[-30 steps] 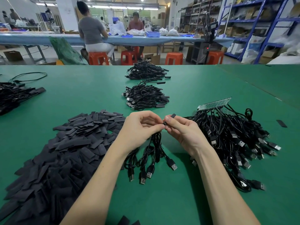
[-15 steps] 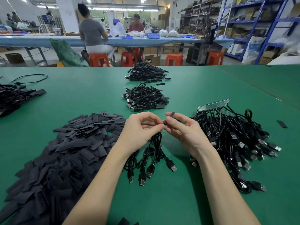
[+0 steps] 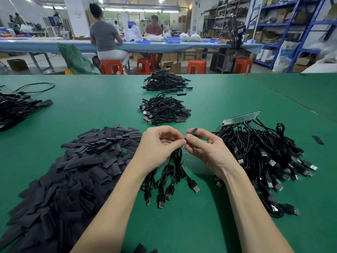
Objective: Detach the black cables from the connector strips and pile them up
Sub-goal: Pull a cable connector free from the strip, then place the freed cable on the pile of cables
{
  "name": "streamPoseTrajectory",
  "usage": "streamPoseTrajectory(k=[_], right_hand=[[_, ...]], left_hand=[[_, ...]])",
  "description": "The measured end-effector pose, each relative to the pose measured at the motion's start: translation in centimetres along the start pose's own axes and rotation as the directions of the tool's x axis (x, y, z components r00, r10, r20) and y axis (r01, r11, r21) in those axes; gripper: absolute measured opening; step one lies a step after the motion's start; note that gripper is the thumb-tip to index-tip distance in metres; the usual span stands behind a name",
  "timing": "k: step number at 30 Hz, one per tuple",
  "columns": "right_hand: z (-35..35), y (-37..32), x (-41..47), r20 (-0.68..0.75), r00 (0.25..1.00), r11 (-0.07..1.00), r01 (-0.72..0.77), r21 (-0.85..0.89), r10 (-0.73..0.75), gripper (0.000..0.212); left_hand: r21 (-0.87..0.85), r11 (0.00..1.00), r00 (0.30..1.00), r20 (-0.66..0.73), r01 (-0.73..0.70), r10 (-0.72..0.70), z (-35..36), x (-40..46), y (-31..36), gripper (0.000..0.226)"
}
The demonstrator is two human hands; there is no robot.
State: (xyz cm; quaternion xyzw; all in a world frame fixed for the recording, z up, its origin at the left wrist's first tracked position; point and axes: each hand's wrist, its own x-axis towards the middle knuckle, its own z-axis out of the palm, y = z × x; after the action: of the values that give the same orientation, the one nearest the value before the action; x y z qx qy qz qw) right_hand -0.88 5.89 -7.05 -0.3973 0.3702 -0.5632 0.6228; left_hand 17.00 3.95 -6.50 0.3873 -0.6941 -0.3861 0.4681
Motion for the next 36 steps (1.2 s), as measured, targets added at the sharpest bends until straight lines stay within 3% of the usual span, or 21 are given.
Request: streamPoseTrajectory(k=[5,8,14,23,29,32,36], right_hand=[[0.9,0.5,0.1,-0.027,0.987,0.984,0.158,-0.080,-0.160,0.041],[1.4,0.5,0.0,-0.049,0.966,0.967,0.249,-0.062,-0.252,0.041],[1.3,0.9,0.4,-0.097,0.962,0.965,0.248,-0.086,-0.256,0.035],[0.9,1.2,0.5,-0.134,0.961,0.964,0.225,-0.142,-0.244,0.034],[1.0,1.3,0.5,-0.161,0.941,0.944,0.267,-0.194,-0.299,0.021],[0.7,1.2,0.6,-0.242,0.914,0.941,0.289,-0.174,-0.325,0.018],[0.3,1.2,1.1,-0.382,0.860,0.940,0.316,-0.126,-0.340,0.018]], left_hand=[[-0.049,0.999,0.999,-0.048,0.020,-0.023,0.0,0.1,-0.2,0.009],[-0.112,0.992,0.997,-0.050,0.052,-0.058,0.0,0.1,0.0,0.010],[-0.075,0.993,0.996,-0.002,0.093,-0.094,-0.1,0.1,0.0,0.014],[0.081,0.994,0.997,-0.040,0.073,-0.070,-0.1,-0.1,-0.1,0.011],[0.106,0.992,0.997,-0.025,0.076,-0.073,0.4,-0.1,0.1,0.011],[0.107,0.985,0.991,0.015,0.134,-0.136,0.3,0.0,0.3,0.017],[0.274,0.935,0.947,0.165,0.223,-0.275,0.0,-0.3,0.6,0.037]])
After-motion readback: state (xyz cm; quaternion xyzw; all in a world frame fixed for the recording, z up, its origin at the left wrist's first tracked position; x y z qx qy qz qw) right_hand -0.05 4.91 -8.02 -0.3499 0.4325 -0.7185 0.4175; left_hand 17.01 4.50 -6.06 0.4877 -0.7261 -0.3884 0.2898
